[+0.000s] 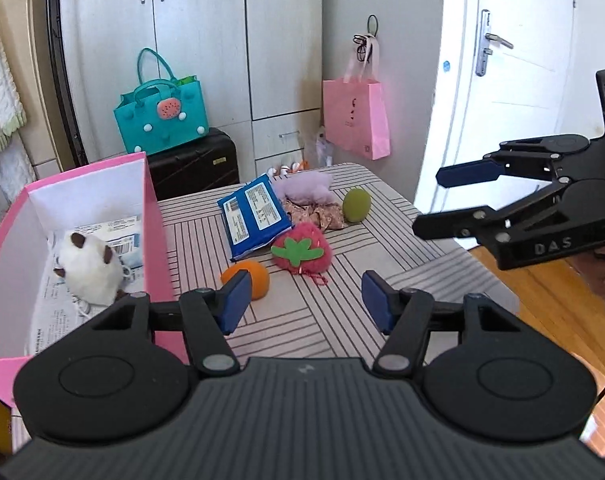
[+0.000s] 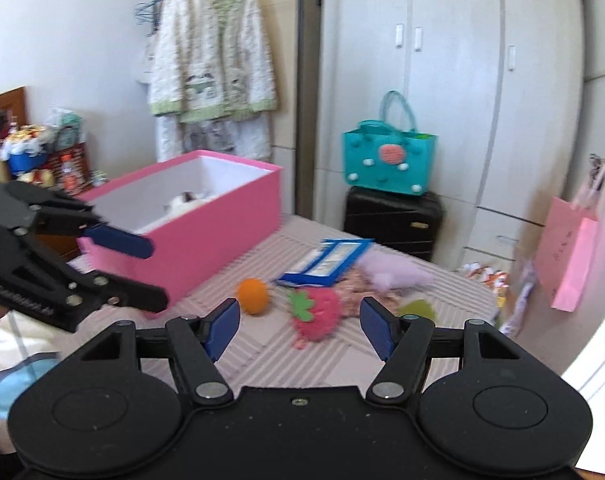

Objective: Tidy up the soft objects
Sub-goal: 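Close the left tool on the orange ball while the right tool closes on the green ball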

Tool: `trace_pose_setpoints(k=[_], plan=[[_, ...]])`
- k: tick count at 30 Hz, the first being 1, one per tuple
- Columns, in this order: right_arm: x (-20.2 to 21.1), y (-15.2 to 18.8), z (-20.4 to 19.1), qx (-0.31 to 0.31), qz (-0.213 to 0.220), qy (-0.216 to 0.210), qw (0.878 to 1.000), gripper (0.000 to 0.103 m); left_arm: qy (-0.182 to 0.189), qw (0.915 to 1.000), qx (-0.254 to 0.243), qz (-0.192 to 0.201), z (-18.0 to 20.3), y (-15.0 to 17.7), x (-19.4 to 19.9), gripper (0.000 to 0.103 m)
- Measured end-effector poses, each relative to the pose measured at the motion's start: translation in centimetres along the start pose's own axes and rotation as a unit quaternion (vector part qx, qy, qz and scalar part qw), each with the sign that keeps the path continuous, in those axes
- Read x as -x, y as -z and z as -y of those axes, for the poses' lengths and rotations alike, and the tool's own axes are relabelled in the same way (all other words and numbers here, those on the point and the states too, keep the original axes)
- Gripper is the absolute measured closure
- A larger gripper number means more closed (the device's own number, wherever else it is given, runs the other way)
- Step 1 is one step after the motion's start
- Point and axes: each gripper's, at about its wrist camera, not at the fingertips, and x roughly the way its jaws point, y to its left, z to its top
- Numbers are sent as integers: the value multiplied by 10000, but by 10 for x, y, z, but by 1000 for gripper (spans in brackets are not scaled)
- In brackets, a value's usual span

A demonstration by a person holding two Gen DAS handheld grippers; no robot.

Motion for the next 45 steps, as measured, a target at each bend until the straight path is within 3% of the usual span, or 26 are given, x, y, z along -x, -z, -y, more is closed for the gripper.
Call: trace_pose_setpoints(k=[4,14,18,21,25,35,42,45], plan=[[-16,10,16,-49,122,334,9994,33,-375,9993,43,-9,9,6,-26,48],[-53,38,53,-260,703,413,9963,33,-1623,9864,237,75,14,13,-86,49],[-74,40,64,-256,539,471,9971,33,-1636,9857,373,-134,10,14,-104,49],[-93,39,77,-456,279,478,9974,36,-2107,9774,138,-51,19,17,-115,49],[-117,39,88,-648,-387,397,9964,41,-2104,9776,86,-39,21,19,-123,48],[-143,44,116,-1470,-500,379,9872,41,-2403,9705,89,-161,9,14,-138,47],[-155,42,127,-1777,-448,403,9822,41,-2280,9730,216,-299,4,14,-146,47],[-162,42,129,-1777,-516,523,9813,49,-2336,9714,373,-199,-1,12,-142,46]])
